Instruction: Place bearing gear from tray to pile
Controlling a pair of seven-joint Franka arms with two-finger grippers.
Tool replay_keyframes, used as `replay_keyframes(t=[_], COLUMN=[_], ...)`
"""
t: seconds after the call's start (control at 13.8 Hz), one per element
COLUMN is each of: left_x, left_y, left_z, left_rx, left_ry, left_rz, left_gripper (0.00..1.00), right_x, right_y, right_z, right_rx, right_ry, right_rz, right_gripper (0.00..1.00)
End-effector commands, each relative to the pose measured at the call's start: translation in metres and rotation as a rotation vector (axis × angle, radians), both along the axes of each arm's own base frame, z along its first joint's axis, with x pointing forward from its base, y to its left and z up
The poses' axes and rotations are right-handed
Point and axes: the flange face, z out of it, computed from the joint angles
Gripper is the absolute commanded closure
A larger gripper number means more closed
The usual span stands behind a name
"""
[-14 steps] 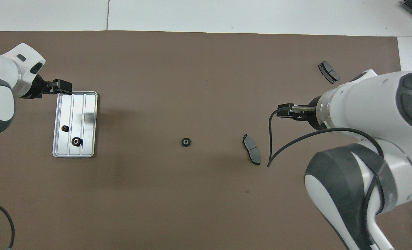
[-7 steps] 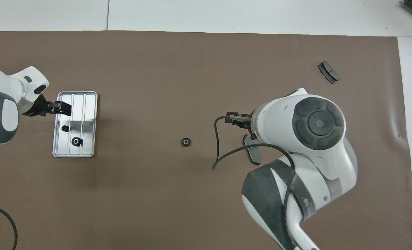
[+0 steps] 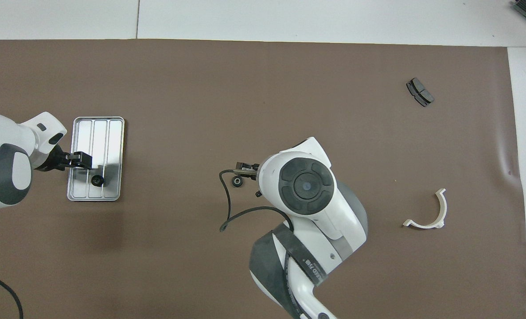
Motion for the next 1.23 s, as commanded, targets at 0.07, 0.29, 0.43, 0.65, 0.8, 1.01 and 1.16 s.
replay_keyframes(t=[0.07,0.29,0.43,0.65,0.8,1.01,1.16], left_x=[-0.008,-0.007,-0.007,-0.013,-0.018,-0.019,-0.019], left_y=[-0.005,-0.012,-0.012,-0.012,-0.012,-0.012,-0.012], left_z=[0.007,0.006,0.004,-0.007,-0.017,-0.019,-0.020], left_rx=[0.004,0.007,0.008,0.011,0.011,0.011,0.011], left_ry=[-0.026,-0.023,-0.032,-0.047,-0.065,-0.068,-0.067], left_rz=[0.087,0.147,0.157,0.210,0.210,0.212,0.212], left_gripper=[0.29,0.36,0.37,0.38,0.40,0.46,0.63], right_x=[0.018,0.021,0.022,0.013,0.007,0.004,0.000], right_y=[0.039,0.072,0.081,0.087,0.090,0.090,0.089], right_z=[-0.025,-0.080,-0.094,-0.102,-0.116,-0.121,-0.127], right_rx=[-0.019,-0.073,-0.085,-0.086,-0.099,-0.093,-0.100], right_ry=[-0.025,-0.004,-0.039,-0.032,-0.019,-0.020,-0.012], right_rz=[-0.022,0.012,0.011,0.020,0.032,0.035,0.038], right_gripper=[0.00,0.00,0.00,0.00,0.05,0.10,0.15])
